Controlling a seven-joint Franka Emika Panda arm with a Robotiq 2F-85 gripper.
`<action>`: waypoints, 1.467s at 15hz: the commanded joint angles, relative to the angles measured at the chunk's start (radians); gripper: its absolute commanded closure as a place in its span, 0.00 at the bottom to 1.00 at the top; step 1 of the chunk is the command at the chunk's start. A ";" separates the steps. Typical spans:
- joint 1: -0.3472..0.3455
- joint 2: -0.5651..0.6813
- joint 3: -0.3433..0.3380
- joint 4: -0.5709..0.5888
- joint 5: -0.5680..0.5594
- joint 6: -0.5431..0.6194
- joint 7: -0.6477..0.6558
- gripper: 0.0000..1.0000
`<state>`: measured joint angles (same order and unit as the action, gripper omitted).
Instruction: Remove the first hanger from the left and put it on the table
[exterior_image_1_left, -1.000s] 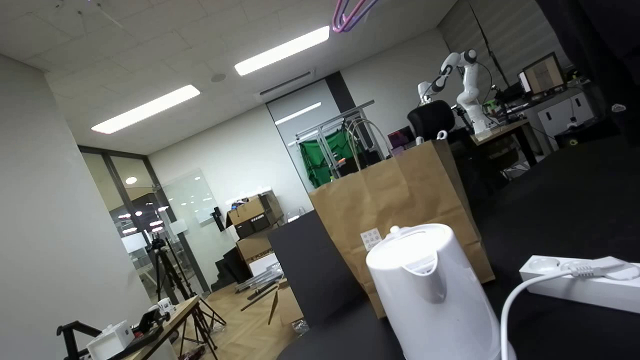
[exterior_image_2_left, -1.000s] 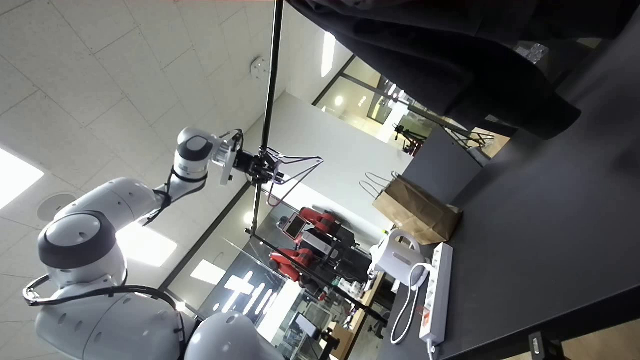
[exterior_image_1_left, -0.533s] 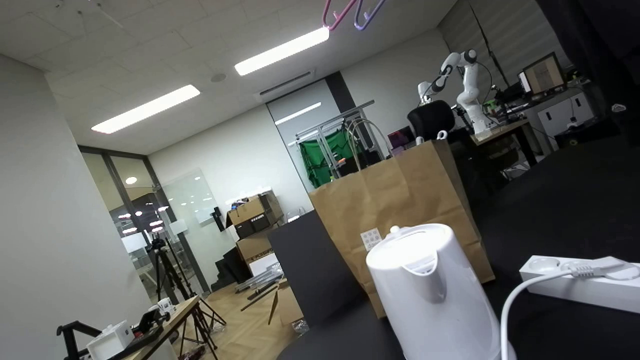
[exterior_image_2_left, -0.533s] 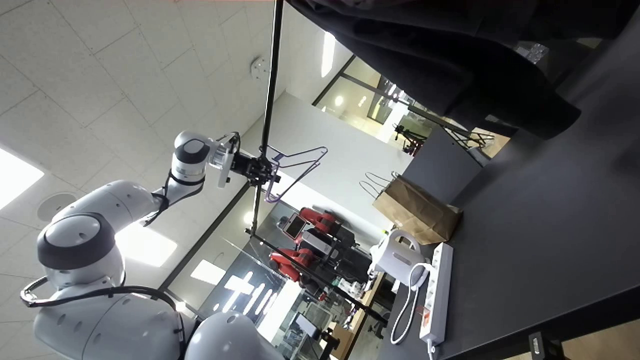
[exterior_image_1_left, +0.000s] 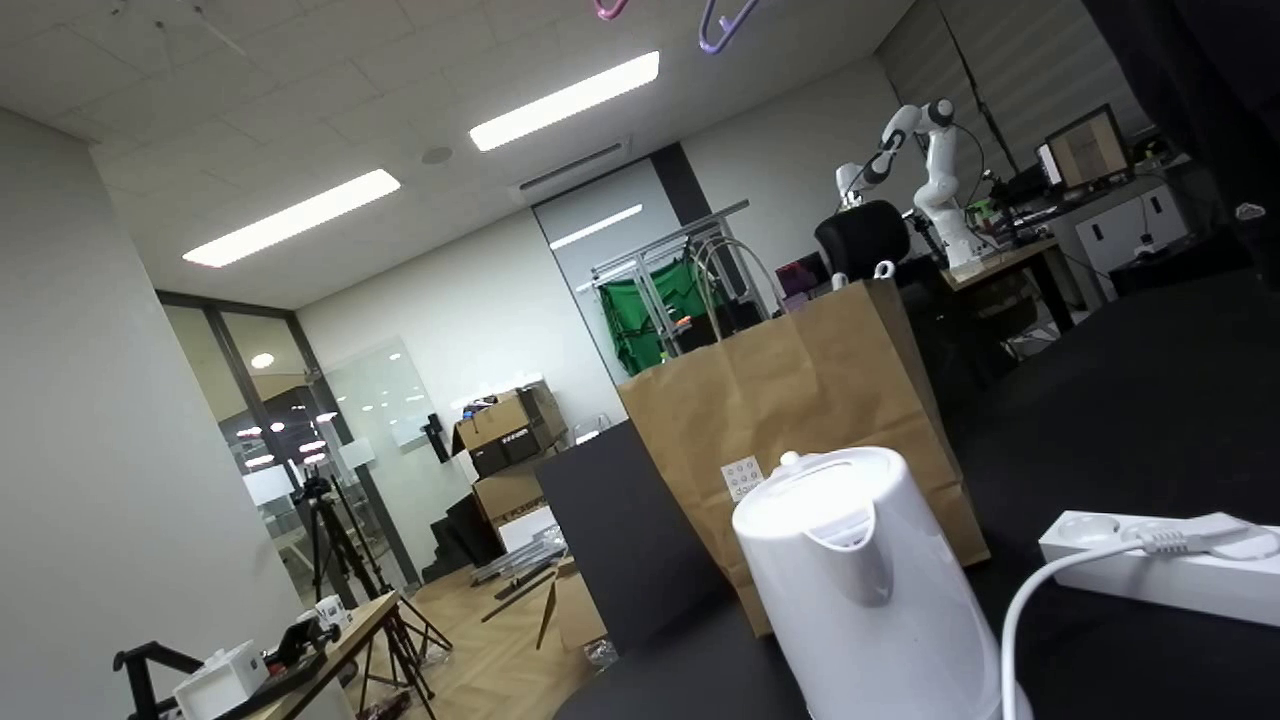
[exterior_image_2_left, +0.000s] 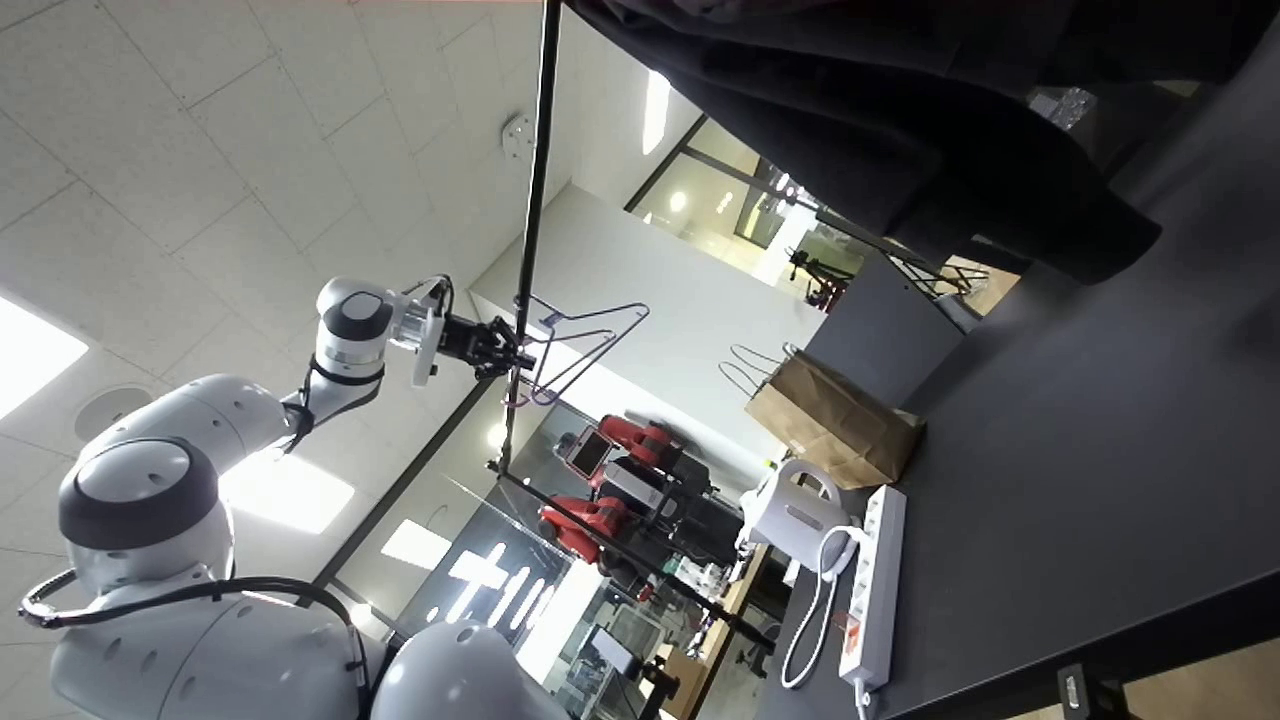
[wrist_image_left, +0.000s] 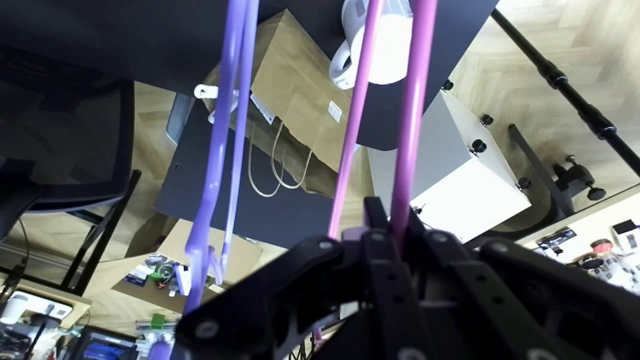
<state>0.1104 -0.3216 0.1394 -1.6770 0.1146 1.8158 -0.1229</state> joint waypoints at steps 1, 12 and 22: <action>0.020 -0.019 0.017 0.035 -0.020 0.002 0.031 0.98; 0.024 0.020 0.039 0.048 -0.049 0.176 0.031 0.98; 0.014 0.119 0.024 0.048 -0.054 0.223 0.040 0.98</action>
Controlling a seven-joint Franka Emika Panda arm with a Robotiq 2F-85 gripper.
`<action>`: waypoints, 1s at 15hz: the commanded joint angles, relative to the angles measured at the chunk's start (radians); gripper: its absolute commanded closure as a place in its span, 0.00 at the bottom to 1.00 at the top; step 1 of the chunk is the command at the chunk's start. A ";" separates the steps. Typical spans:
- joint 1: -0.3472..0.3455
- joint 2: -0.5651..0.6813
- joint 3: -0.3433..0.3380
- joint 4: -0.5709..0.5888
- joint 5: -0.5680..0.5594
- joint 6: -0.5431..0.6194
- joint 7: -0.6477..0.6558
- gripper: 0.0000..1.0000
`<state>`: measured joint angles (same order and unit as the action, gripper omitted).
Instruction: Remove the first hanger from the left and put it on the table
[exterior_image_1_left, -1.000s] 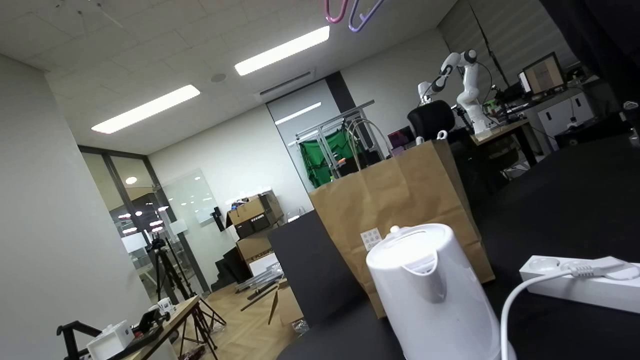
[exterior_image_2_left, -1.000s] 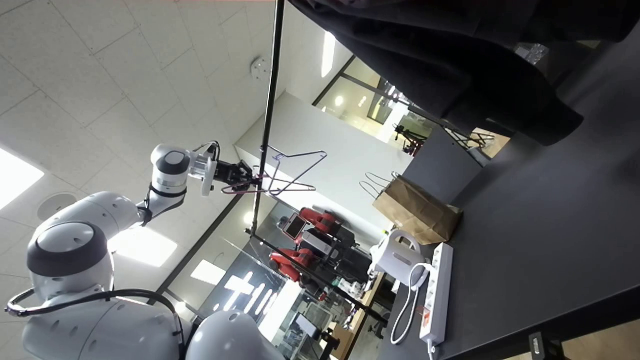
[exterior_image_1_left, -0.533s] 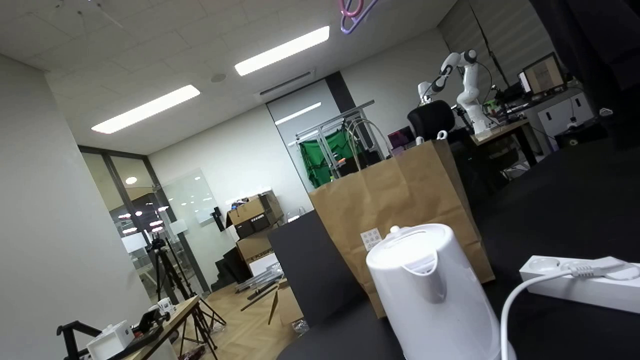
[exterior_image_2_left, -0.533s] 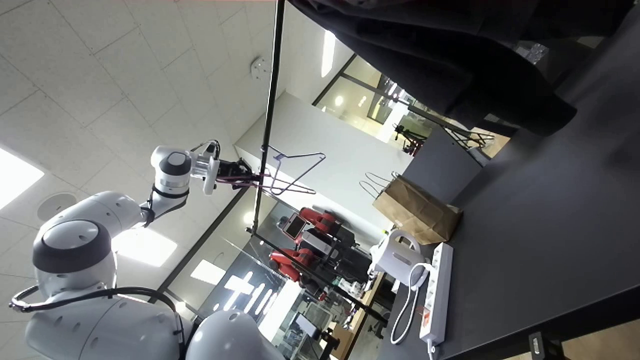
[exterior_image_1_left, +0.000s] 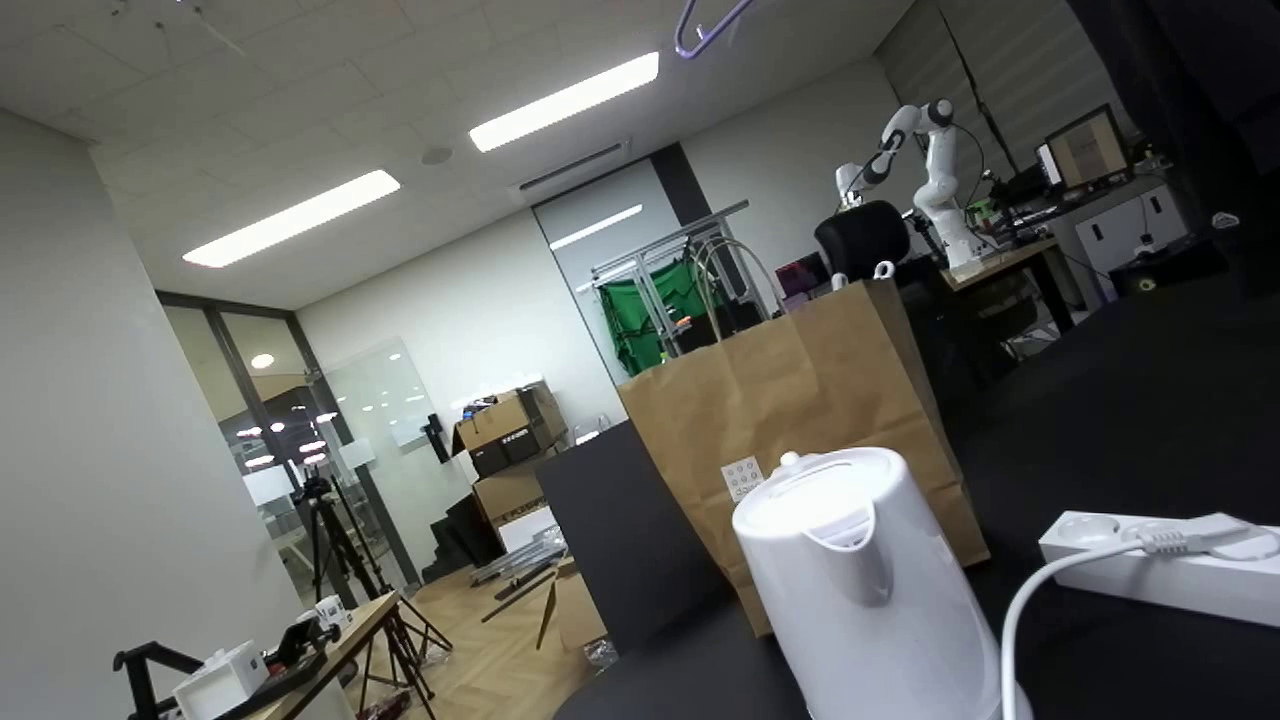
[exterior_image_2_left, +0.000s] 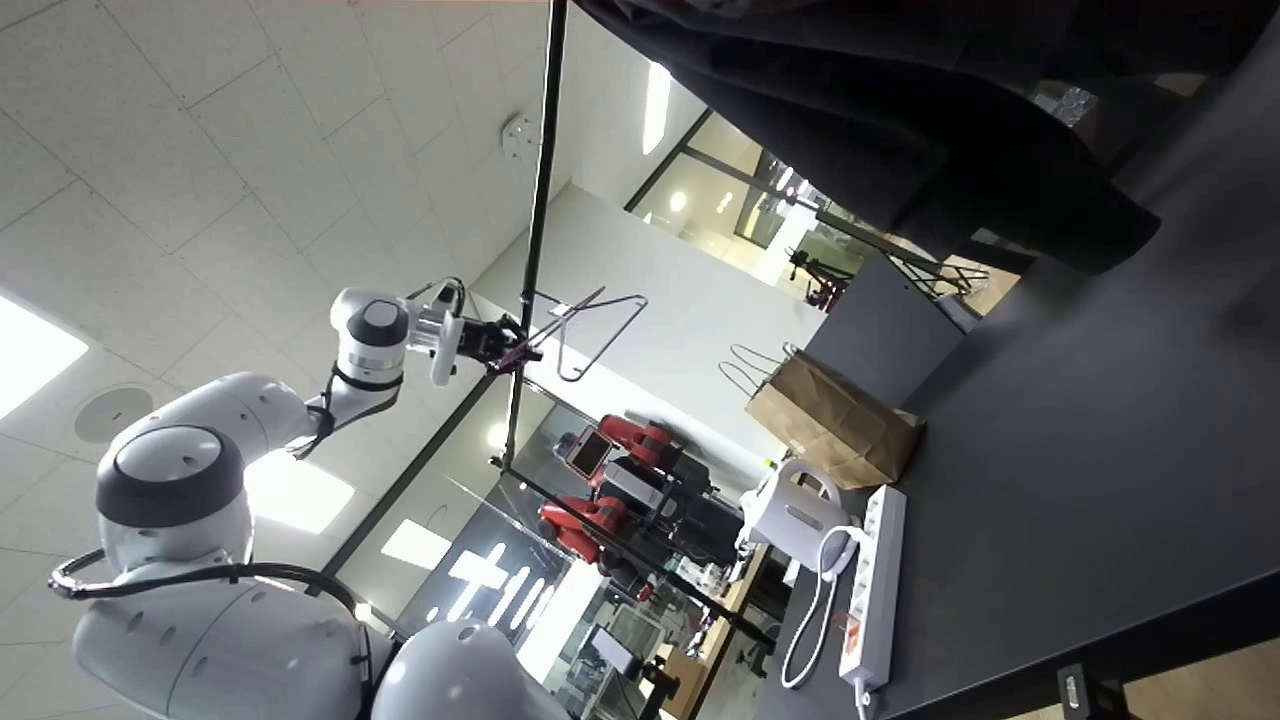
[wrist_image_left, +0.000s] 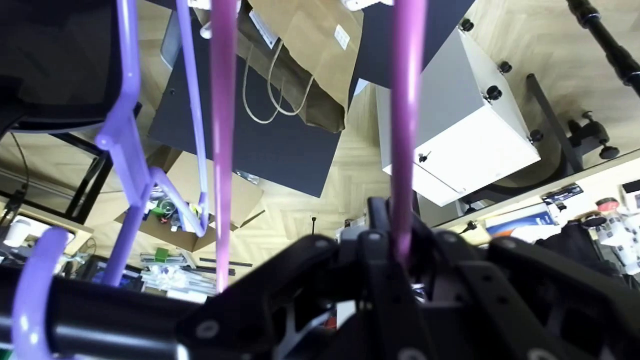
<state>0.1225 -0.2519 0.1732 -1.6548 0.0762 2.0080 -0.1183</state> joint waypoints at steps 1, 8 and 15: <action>0.001 0.063 -0.013 0.025 -0.014 0.039 0.035 0.98; 0.001 0.117 -0.030 0.021 -0.005 0.062 0.048 0.98; 0.012 0.023 -0.046 -0.023 0.108 -0.061 0.009 0.98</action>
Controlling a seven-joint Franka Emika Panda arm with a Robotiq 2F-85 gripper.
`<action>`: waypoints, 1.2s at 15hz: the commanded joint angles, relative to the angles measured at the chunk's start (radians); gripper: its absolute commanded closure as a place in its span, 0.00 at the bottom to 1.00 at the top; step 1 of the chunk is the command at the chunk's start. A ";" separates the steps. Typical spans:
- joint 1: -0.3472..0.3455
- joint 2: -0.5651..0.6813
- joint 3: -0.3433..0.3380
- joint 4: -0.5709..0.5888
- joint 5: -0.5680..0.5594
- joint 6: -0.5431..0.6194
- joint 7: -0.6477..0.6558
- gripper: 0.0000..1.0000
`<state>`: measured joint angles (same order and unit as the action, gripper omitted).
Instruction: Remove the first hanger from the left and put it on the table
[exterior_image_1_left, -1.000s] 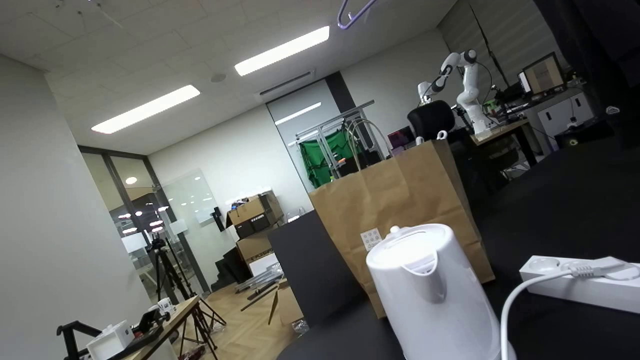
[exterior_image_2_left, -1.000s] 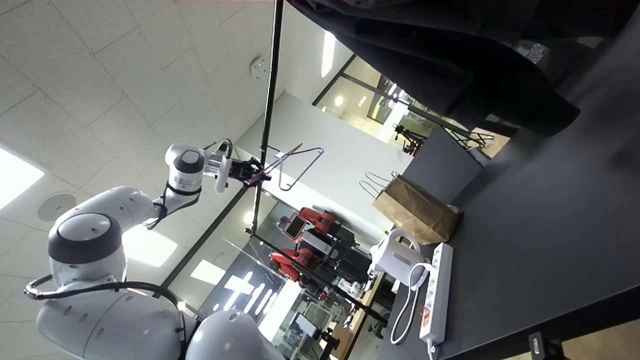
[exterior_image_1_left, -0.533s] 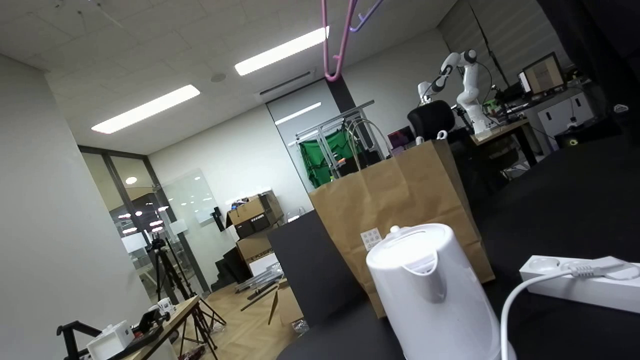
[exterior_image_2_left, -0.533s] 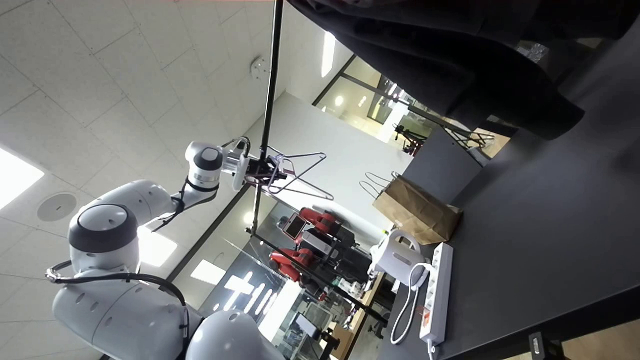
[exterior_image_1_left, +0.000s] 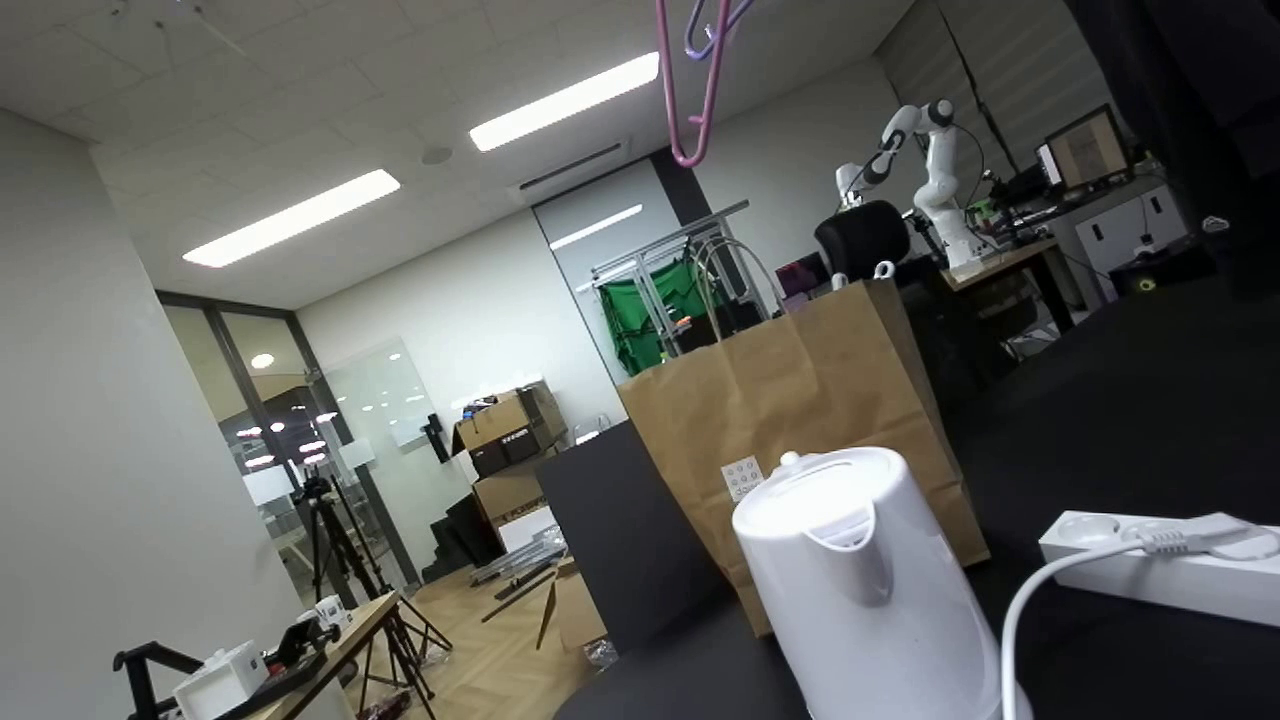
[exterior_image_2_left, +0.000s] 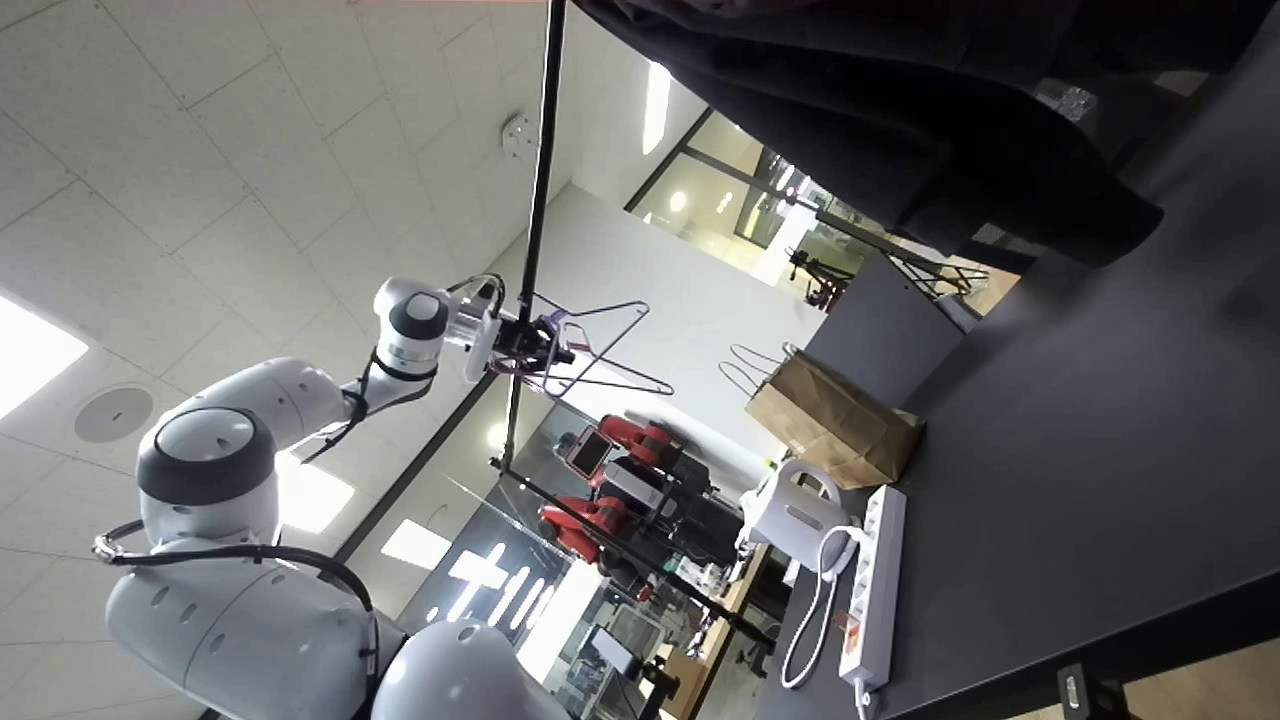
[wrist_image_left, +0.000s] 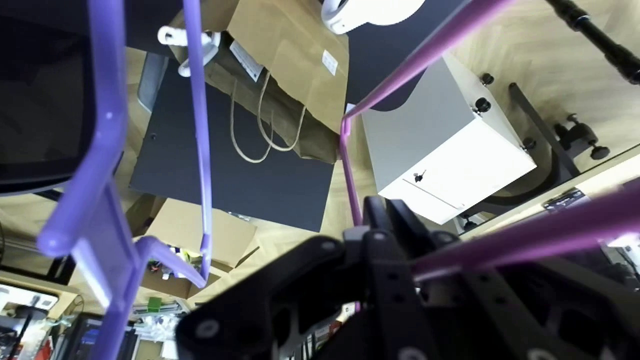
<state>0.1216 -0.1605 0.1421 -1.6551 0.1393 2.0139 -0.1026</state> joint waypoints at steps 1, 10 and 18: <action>0.015 -0.098 -0.018 -0.031 0.058 -0.104 -0.016 0.98; 0.034 -0.354 -0.046 -0.069 0.079 -0.374 -0.066 0.98; 0.000 -0.425 -0.150 -0.106 0.080 -0.419 -0.081 0.98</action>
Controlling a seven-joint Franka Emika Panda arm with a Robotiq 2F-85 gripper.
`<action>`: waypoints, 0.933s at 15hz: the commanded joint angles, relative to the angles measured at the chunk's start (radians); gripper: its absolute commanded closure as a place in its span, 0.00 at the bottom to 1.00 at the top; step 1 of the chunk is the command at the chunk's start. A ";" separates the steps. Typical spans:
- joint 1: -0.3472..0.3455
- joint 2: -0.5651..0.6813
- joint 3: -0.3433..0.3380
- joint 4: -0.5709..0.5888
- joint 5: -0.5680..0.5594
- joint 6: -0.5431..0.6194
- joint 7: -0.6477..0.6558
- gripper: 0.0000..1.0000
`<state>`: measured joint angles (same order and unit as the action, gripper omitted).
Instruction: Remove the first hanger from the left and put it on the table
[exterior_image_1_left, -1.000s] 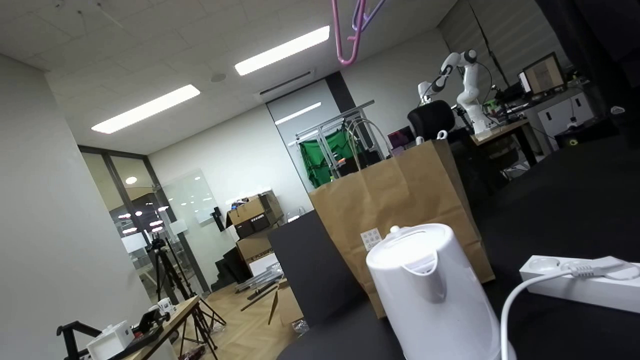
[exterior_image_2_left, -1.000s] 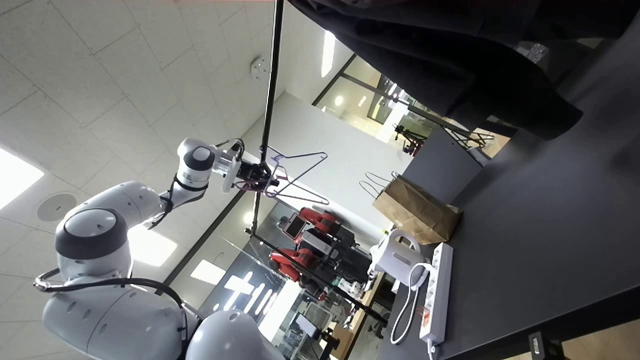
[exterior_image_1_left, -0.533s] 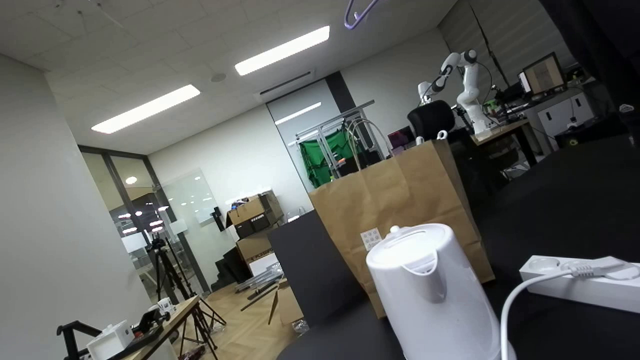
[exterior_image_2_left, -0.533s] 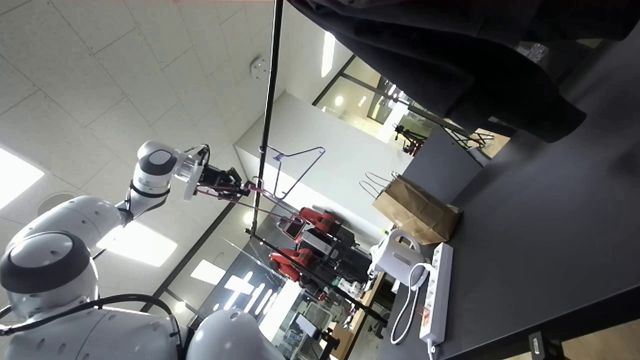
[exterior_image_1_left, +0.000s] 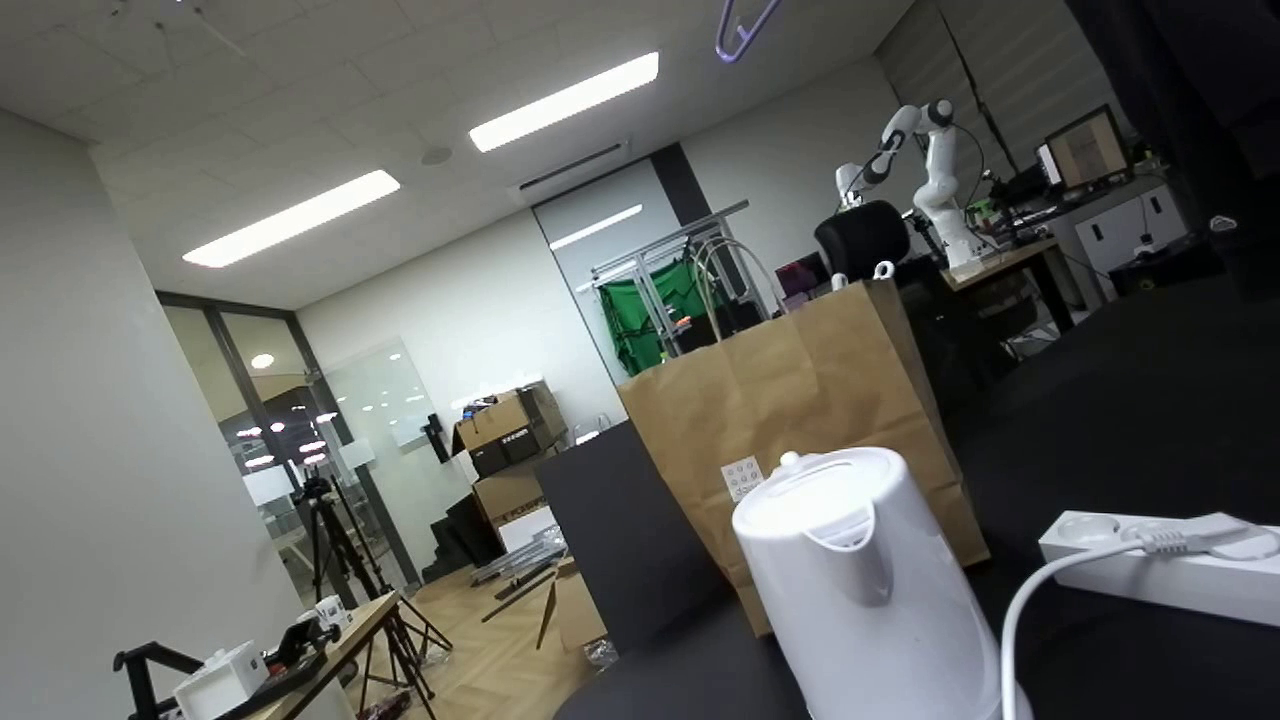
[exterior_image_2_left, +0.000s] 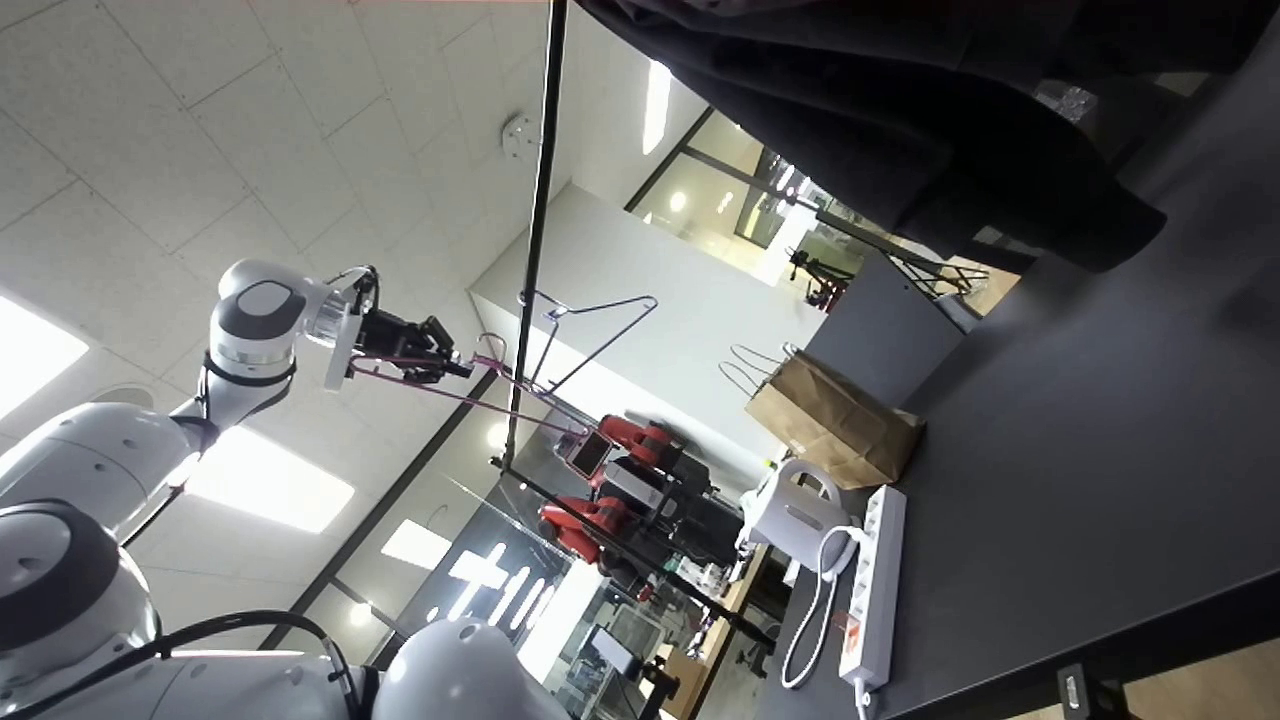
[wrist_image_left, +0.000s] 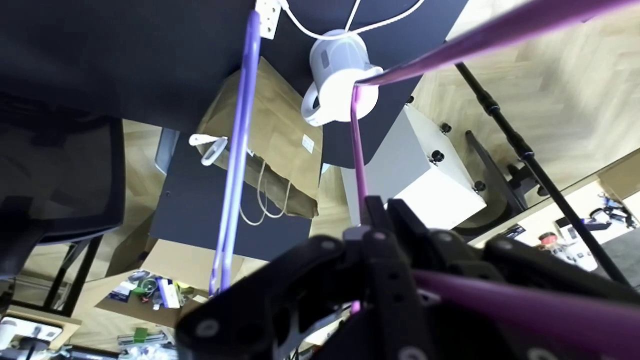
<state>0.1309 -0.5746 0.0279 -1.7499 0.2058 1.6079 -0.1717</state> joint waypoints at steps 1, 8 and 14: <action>-0.011 -0.008 -0.039 -0.022 0.020 0.002 -0.010 0.98; -0.013 -0.025 -0.072 0.016 0.061 -0.022 -0.008 0.98; -0.054 -0.037 -0.085 0.049 0.032 -0.019 0.015 0.98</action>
<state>0.1001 -0.6172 -0.0511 -1.7333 0.2508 1.6084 -0.1790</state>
